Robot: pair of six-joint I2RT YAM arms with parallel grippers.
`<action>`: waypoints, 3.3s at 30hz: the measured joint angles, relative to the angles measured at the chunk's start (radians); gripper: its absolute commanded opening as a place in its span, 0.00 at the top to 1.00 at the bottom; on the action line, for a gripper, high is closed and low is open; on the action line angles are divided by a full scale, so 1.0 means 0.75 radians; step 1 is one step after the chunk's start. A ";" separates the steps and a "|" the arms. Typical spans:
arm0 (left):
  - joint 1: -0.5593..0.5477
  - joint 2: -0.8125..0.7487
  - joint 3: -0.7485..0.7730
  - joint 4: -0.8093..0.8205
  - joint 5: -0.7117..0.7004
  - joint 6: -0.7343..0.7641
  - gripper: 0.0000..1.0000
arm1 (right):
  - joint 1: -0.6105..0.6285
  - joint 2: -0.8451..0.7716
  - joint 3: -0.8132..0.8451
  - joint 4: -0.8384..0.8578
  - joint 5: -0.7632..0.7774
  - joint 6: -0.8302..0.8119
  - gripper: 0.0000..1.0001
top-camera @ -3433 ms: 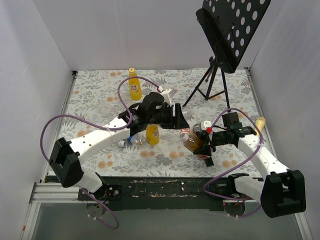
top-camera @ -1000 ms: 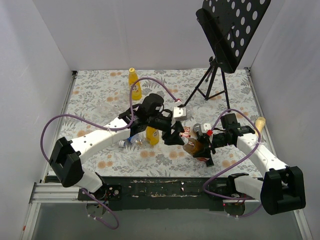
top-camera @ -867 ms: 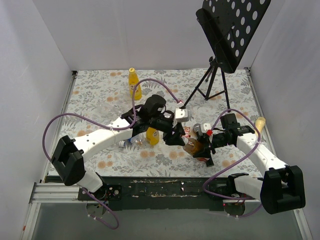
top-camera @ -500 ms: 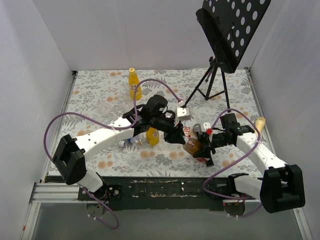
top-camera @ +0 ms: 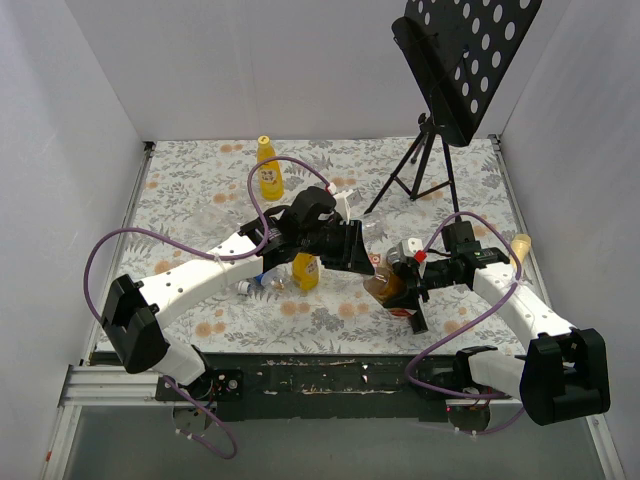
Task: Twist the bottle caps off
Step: Unscrew the bottle cap from the plastic bottle.
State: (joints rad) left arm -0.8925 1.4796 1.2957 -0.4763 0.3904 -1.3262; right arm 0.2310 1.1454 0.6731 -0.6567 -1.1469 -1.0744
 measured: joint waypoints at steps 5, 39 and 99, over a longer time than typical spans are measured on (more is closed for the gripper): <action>-0.002 0.001 0.008 -0.034 -0.045 -0.097 1.00 | 0.004 0.001 0.001 0.007 0.007 0.007 0.99; 0.051 -0.469 -0.244 0.262 -0.026 0.855 0.02 | 0.016 0.002 -0.005 -0.011 0.062 -0.039 0.99; 0.034 -0.039 -0.180 0.182 0.469 1.478 0.57 | 0.042 0.003 -0.005 -0.032 0.095 -0.054 0.99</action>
State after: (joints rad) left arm -0.8673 1.4502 1.1610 -0.3397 0.7425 -0.2180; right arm 0.2623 1.1473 0.6693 -0.6804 -1.0760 -1.1149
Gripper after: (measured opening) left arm 0.582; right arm 0.557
